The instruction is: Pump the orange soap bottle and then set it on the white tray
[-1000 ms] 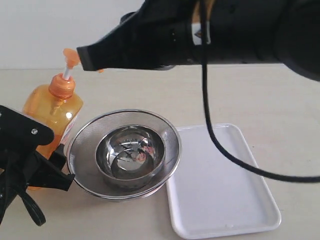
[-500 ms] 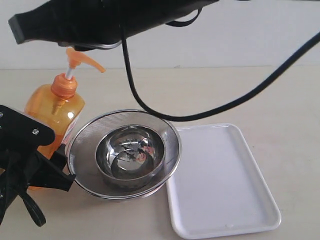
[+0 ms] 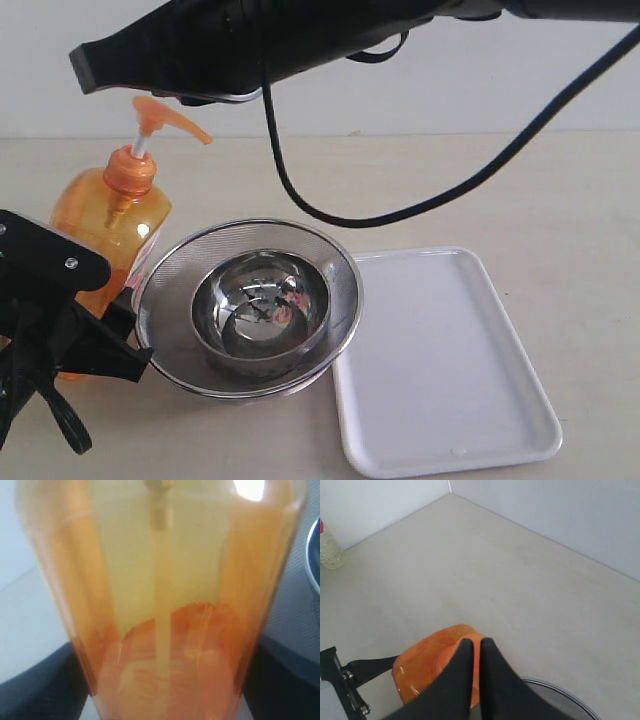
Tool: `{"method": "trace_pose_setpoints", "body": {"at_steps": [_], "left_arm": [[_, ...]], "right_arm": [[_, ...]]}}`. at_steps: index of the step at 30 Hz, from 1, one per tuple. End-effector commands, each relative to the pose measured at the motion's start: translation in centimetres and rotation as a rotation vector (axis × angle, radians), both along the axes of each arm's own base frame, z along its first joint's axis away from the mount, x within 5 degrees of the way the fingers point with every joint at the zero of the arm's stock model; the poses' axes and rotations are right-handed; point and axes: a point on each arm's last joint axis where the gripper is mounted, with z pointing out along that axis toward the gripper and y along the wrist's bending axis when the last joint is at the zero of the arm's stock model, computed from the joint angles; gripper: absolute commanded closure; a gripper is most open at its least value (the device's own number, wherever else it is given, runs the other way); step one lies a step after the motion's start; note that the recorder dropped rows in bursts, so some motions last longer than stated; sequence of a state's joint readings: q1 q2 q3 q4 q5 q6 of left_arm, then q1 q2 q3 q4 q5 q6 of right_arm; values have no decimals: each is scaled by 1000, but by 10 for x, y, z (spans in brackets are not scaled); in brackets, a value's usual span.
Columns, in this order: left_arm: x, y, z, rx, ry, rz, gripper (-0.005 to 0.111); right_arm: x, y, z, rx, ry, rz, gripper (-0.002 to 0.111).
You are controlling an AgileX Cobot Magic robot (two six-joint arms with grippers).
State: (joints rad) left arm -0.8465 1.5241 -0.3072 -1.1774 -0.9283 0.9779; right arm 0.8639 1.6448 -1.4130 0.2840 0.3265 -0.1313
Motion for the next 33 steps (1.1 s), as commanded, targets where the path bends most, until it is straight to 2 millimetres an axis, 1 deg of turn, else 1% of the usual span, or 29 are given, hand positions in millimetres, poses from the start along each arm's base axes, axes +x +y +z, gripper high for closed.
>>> {"method": "trace_pose_setpoints", "body": {"at_steps": [1, 5, 11, 15, 26, 28, 31, 33], "left_arm": [[1, -1, 4, 4, -53, -13, 102], [1, -1, 5, 5, -54, -16, 102], [2, -3, 2, 14, -51, -32, 102], [3, -4, -1, 19, -49, -39, 102], [3, -4, -1, 4, -60, -38, 102], [3, -4, -1, 2, -60, -37, 102], [3, -5, 0, 3, -61, -42, 102], [3, -5, 0, 4, -62, -45, 102]], "right_arm": [[9, 6, -13, -18, 7, -6, 107], [11, 9, -19, -32, 20, -5, 107], [5, 7, -29, -109, 104, 26, 107], [2, 6, -32, -133, 146, 38, 107], [0, 8, -37, -128, 195, 49, 107], [1, 10, -41, -129, 211, 49, 107], [3, 15, -54, -160, 244, 60, 107], [4, 16, -59, -171, 250, 65, 107]]}}
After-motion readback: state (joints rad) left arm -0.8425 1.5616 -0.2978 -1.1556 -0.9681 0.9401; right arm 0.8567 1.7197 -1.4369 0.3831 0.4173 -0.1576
